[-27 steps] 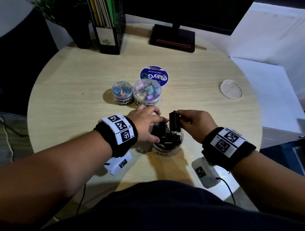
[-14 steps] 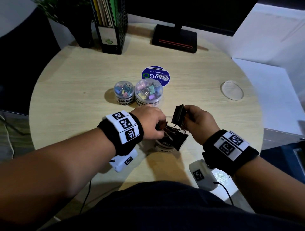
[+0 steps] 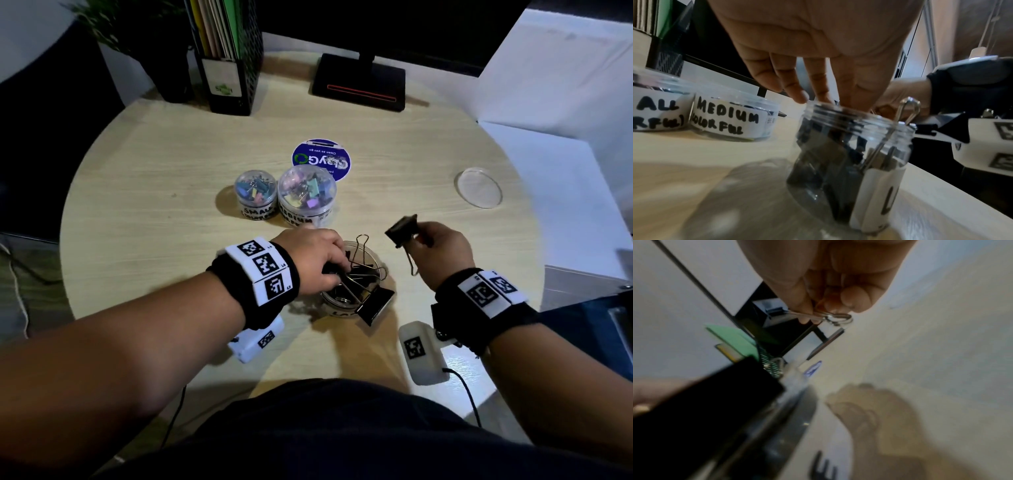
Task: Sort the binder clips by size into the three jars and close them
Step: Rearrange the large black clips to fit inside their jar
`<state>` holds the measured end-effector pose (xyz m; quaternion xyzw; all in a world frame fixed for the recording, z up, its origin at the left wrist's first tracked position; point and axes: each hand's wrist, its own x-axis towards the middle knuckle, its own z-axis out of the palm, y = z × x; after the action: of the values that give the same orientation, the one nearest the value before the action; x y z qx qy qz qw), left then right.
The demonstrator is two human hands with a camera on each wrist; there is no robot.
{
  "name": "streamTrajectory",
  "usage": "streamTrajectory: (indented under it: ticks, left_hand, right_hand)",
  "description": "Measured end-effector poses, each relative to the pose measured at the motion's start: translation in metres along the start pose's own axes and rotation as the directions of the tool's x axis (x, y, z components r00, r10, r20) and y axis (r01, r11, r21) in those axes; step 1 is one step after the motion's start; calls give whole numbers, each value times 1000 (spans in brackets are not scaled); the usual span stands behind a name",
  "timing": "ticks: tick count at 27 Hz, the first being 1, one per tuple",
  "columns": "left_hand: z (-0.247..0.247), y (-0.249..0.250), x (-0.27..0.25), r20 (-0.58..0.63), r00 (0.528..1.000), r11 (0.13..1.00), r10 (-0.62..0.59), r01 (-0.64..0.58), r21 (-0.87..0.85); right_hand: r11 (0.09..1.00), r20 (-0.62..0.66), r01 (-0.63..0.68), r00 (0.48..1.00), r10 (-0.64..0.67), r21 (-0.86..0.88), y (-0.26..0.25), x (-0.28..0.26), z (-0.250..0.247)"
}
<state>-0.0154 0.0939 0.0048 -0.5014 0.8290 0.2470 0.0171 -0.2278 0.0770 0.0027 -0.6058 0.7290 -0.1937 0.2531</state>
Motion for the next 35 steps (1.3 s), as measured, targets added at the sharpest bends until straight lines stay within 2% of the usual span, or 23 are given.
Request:
streamTrajectory:
  ticks: [3,6,8,11,13,15,17,18,20,22,24,25,27,29,30,31,32,35]
  left_hand:
    - [3,-1,2,-8,1000,999,-29,29,-18]
    - [5,-2,2,-36,999,999,-26,25,-24]
    - [7,-2,2,-62,998,999,-30,27,-47]
    - [8,-3,1,-77,995,997,-57,53,-48]
    - [9,-4,-1,-100,992,996,-76,70,-61]
    - [8,-5,-5,-127,985,989,-113,99,-107]
    - [7,-7,-7,-140,979,984,-146,130,-121]
    - [6,-7,-8,-133,979,985,-155,143,-100]
    - [4,-8,-7,-108,979,985,-173,169,-42]
    - [3,-8,-6,-99,976,981,-196,196,-4]
    - [3,-9,-5,-102,972,977,-212,214,7]
    - [3,-10,-5,-102,970,975,-221,223,8]
    - [2,-9,-5,-102,966,971,-237,240,13]
    - [1,-8,-4,-102,965,969,-243,247,24]
    - [0,-7,-4,-101,964,968,-246,250,31]
    - [0,-6,-3,-96,964,967,-249,253,36]
    - [-1,-6,-1,-89,964,966,-250,254,40]
    - [1,-3,4,-61,970,971,-235,237,28]
  right_hand:
    - [964,135,-78,984,115,-255,15,3,6]
    - [869,278,13,950,144,-494,25,4,17]
    - [855,317,12,931,179,-519,27,4,22]
    - [883,325,-45,920,219,-467,26,2,24]
    - [919,274,-30,950,149,-394,24,1,20]
    - [967,191,25,981,24,-252,14,-6,12]
    - [992,165,100,983,-85,-79,0,-19,2]
    - [990,201,136,971,-128,-26,-8,-26,-2]
    - [967,341,242,918,-202,-77,-14,-37,-2]
    - [898,448,373,861,-241,-232,-15,-43,4]
    - [868,437,418,856,-277,-268,-13,-42,8]
    - [879,405,414,864,-298,-236,-11,-40,7]
    - [943,300,322,910,-286,-80,-6,-36,3]
    - [971,161,202,962,-222,131,0,-27,-1]
    - [972,106,148,980,-169,180,4,-21,-2]
    - [984,83,95,991,-109,149,8,-14,-3]
    - [998,84,51,995,-55,46,13,-8,-2]
    - [952,178,2,982,55,-305,26,5,2]
